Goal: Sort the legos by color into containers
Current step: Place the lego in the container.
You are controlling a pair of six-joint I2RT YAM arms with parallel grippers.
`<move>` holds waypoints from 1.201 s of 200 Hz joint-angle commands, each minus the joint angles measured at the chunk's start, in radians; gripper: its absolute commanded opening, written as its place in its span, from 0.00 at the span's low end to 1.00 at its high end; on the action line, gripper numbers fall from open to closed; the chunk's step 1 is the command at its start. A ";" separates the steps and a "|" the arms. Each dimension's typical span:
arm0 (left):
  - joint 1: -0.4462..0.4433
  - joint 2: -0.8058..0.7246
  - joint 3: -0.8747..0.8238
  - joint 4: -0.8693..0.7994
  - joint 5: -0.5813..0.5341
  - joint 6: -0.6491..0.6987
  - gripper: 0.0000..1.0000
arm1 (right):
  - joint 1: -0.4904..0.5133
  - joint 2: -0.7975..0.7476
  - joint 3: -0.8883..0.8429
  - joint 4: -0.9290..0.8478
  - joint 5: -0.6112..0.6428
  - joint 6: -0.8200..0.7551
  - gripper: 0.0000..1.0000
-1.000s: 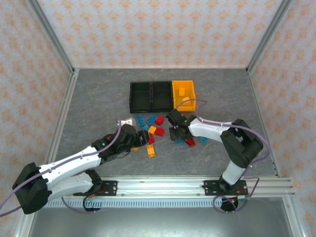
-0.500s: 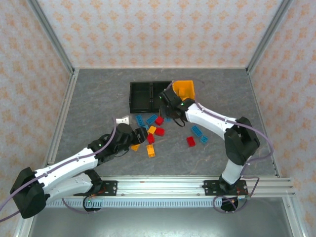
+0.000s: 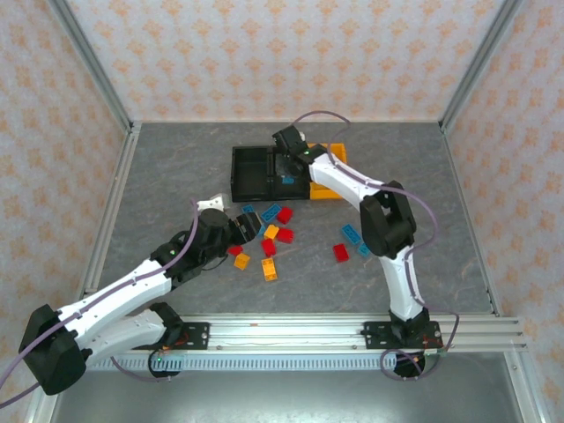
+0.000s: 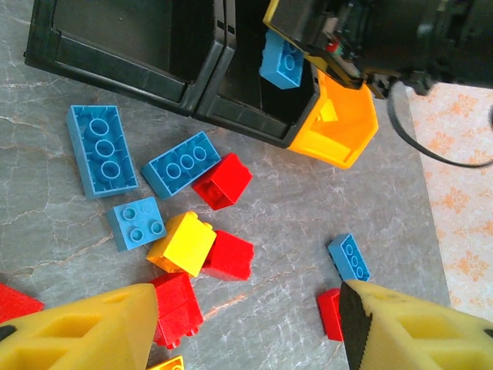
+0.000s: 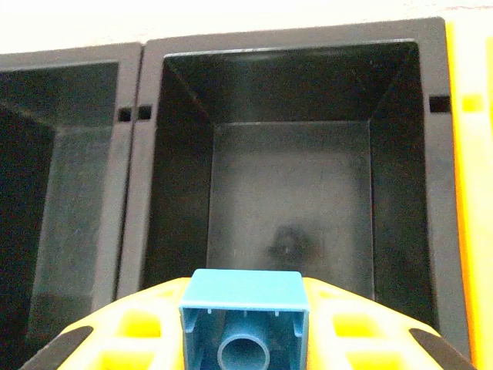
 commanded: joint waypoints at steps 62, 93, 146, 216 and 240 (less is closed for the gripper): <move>0.016 -0.055 -0.046 -0.020 -0.023 -0.029 0.65 | -0.016 0.142 0.136 -0.059 0.054 0.008 0.34; 0.017 -0.054 -0.046 -0.022 -0.024 -0.030 0.65 | -0.016 0.136 0.142 -0.065 0.056 0.011 0.43; 0.022 -0.045 -0.046 -0.017 -0.037 -0.041 0.65 | -0.016 0.083 0.142 -0.063 0.046 -0.004 0.53; 0.023 -0.044 -0.005 -0.122 -0.106 -0.065 0.66 | -0.009 -0.108 0.056 -0.059 -0.006 -0.033 0.54; 0.024 -0.042 0.024 -0.177 -0.141 -0.051 0.66 | 0.001 -0.192 -0.016 -0.043 -0.028 -0.046 0.55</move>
